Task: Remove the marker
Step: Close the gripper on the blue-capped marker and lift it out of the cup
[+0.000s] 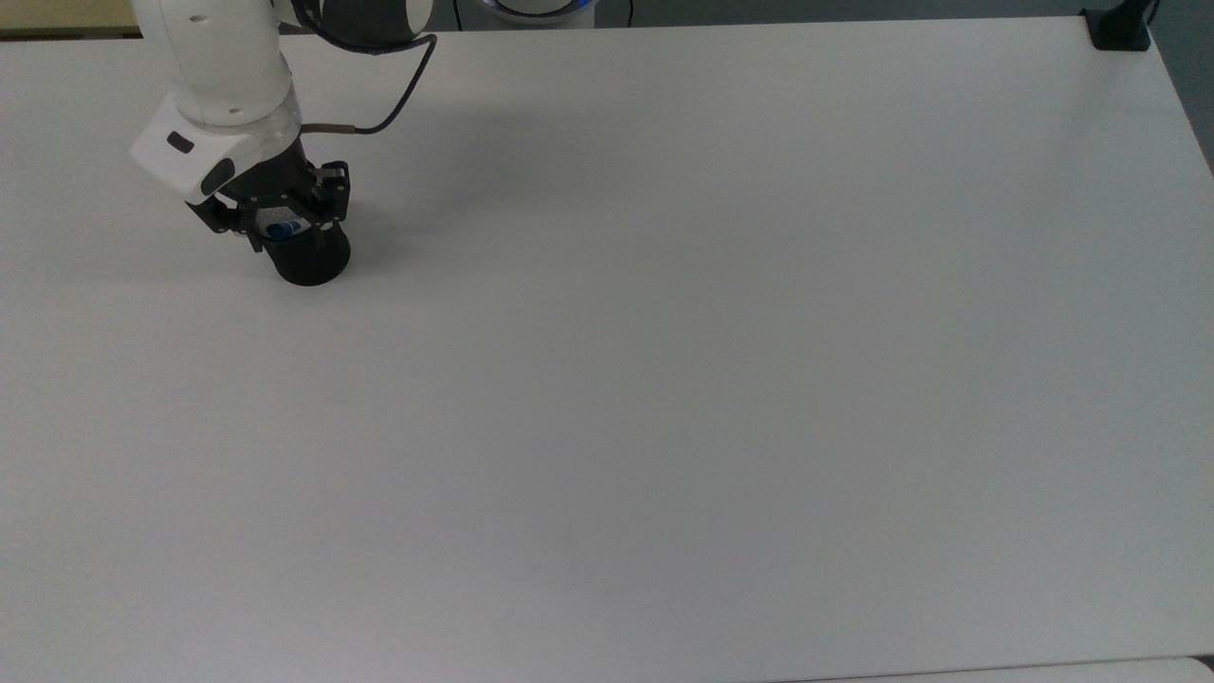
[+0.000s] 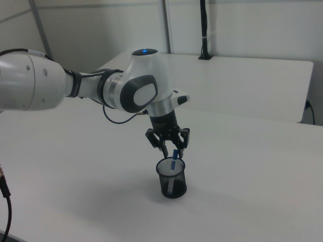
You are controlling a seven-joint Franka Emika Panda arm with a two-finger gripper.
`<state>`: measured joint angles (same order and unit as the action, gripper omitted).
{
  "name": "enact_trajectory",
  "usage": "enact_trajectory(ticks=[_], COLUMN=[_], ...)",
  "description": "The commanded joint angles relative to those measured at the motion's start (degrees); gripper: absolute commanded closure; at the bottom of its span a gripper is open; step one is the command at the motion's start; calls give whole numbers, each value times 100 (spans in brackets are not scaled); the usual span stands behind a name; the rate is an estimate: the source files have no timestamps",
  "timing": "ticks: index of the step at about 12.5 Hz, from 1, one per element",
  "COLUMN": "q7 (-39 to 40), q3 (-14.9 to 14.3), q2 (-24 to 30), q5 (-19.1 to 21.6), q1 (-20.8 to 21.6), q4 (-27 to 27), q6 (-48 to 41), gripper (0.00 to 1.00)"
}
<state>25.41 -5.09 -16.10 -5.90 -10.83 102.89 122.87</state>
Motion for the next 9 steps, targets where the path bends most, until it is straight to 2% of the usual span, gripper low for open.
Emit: enact_trajectory(ticks=[1, 5, 7, 9], q7=[-509, -607, -598, -598], q3=[-9, -1, -1, -1], q2=[37, 282, 387, 563], q5=[19, 45, 71, 273], q1=[55, 64, 38, 20], q4=[65, 29, 3, -6], q6=[194, 63, -17, -87], gripper=[77, 99, 100, 100])
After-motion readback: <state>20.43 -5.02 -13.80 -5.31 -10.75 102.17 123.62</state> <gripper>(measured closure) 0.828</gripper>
